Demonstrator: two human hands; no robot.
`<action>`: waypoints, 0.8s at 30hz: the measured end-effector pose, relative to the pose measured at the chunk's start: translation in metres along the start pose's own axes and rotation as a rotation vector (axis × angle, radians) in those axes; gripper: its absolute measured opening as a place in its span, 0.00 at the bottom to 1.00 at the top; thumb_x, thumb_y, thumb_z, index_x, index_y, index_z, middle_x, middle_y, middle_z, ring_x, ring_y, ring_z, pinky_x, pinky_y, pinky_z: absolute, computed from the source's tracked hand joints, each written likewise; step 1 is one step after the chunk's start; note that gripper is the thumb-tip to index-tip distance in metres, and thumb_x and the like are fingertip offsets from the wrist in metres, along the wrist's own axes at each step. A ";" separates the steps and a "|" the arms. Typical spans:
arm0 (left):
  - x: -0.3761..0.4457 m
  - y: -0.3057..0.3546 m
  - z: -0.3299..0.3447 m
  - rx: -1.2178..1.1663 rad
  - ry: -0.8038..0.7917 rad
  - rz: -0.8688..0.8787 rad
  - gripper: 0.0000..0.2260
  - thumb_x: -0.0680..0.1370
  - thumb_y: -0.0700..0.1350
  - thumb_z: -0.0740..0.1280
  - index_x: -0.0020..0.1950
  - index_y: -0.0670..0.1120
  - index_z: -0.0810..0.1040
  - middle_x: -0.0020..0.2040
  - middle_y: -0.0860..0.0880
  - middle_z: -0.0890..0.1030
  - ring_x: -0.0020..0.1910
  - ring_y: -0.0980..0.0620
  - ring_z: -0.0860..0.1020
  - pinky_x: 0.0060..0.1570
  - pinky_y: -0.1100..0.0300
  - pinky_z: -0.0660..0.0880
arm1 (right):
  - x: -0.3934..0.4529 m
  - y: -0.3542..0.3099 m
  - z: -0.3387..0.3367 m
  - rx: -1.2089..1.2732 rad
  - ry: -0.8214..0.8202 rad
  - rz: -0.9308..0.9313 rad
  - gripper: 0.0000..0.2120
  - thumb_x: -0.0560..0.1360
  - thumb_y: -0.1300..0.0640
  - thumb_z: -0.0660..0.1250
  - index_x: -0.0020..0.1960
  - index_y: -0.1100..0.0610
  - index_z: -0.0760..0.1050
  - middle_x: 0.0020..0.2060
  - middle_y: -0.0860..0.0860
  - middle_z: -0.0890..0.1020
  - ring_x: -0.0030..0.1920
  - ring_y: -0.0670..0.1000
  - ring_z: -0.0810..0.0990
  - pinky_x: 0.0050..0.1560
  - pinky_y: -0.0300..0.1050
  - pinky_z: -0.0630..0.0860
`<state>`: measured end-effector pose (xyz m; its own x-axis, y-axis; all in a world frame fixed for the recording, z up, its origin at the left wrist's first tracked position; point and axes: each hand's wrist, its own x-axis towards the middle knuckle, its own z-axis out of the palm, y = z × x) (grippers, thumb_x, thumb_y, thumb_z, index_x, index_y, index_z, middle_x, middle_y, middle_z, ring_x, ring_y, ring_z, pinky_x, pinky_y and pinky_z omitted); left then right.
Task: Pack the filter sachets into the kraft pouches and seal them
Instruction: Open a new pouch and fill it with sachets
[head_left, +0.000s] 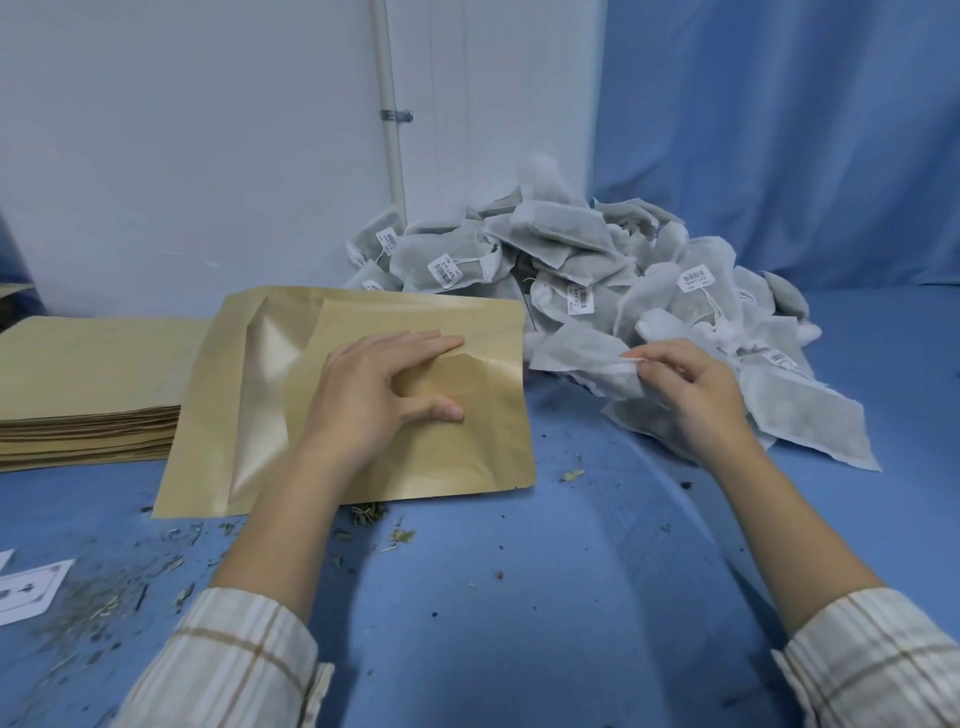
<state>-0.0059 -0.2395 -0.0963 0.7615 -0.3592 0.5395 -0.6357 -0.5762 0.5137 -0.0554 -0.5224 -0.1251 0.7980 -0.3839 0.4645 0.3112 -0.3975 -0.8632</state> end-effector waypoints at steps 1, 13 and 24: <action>0.000 0.000 -0.001 -0.004 0.006 0.005 0.31 0.57 0.64 0.70 0.60 0.63 0.77 0.60 0.64 0.74 0.63 0.59 0.71 0.68 0.49 0.63 | 0.001 -0.002 -0.006 0.008 -0.036 -0.017 0.11 0.73 0.70 0.64 0.43 0.56 0.81 0.43 0.45 0.78 0.51 0.46 0.74 0.56 0.39 0.68; -0.001 0.025 0.013 -0.104 -0.130 0.143 0.28 0.59 0.56 0.74 0.60 0.58 0.79 0.56 0.65 0.77 0.56 0.66 0.72 0.57 0.76 0.61 | -0.027 -0.048 0.068 -0.066 -0.439 0.043 0.15 0.74 0.69 0.64 0.40 0.48 0.74 0.37 0.44 0.76 0.38 0.41 0.73 0.40 0.38 0.71; 0.003 0.023 -0.008 0.046 0.136 0.129 0.24 0.63 0.59 0.71 0.58 0.57 0.80 0.56 0.57 0.81 0.57 0.52 0.76 0.60 0.45 0.68 | -0.001 0.000 0.070 -0.420 -0.078 0.207 0.15 0.74 0.57 0.64 0.61 0.55 0.75 0.57 0.53 0.78 0.58 0.52 0.75 0.56 0.40 0.69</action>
<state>-0.0188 -0.2479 -0.0772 0.6482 -0.3312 0.6857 -0.7180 -0.5658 0.4054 -0.0201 -0.4642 -0.1393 0.8626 -0.4336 0.2607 -0.0815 -0.6276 -0.7742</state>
